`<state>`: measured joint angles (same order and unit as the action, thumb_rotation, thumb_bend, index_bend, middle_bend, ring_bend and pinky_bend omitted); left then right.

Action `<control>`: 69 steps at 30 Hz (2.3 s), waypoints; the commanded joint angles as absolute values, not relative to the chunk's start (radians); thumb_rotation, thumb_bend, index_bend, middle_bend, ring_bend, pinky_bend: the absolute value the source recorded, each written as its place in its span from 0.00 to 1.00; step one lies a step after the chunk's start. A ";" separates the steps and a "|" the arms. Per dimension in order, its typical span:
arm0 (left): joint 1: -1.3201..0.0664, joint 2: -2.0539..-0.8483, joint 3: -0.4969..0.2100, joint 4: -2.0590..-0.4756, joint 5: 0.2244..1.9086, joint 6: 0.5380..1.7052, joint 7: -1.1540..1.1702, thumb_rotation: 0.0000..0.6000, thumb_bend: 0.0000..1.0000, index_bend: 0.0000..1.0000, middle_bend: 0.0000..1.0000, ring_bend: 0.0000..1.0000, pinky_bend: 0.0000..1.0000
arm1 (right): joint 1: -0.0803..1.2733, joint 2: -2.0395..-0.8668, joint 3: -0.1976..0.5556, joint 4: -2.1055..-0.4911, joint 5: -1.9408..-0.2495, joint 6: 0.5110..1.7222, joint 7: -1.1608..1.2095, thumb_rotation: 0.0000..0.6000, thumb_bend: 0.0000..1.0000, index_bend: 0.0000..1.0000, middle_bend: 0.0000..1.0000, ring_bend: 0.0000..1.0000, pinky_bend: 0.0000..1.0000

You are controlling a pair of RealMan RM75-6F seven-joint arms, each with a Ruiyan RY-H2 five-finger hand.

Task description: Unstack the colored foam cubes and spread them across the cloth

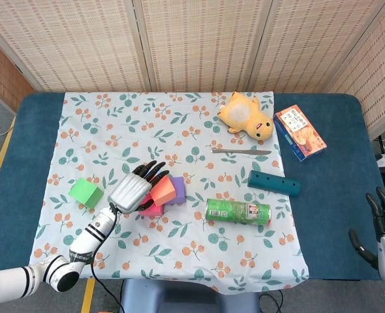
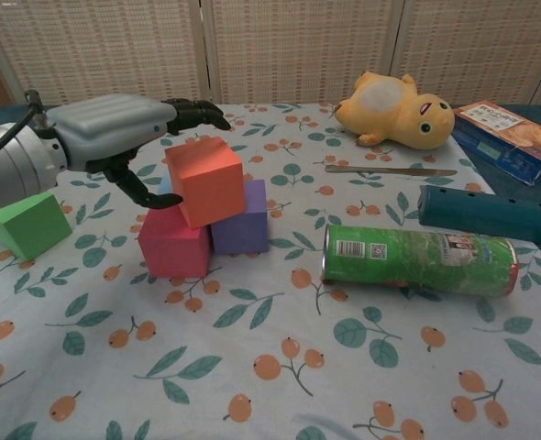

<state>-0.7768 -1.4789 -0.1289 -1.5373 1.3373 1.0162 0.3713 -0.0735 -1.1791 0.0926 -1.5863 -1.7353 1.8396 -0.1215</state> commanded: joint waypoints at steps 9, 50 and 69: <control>-0.776 -1.498 -0.119 -1.505 1.375 1.029 0.348 1.00 0.31 0.08 0.00 0.00 0.23 | -0.072 -1.181 0.093 -1.586 -1.735 1.838 -0.123 1.00 0.24 0.00 0.00 0.00 0.00; -0.702 -1.463 -0.086 -1.504 1.532 1.216 0.314 1.00 0.34 0.54 0.38 0.36 0.47 | -0.068 -1.179 0.096 -1.590 -1.733 1.839 -0.117 1.00 0.24 0.00 0.00 0.00 0.00; -0.382 -1.490 0.071 -1.329 1.620 1.524 0.290 1.00 0.34 0.53 0.38 0.38 0.49 | -0.060 -1.189 0.096 -1.588 -1.724 1.820 -0.137 1.00 0.24 0.00 0.00 0.00 0.00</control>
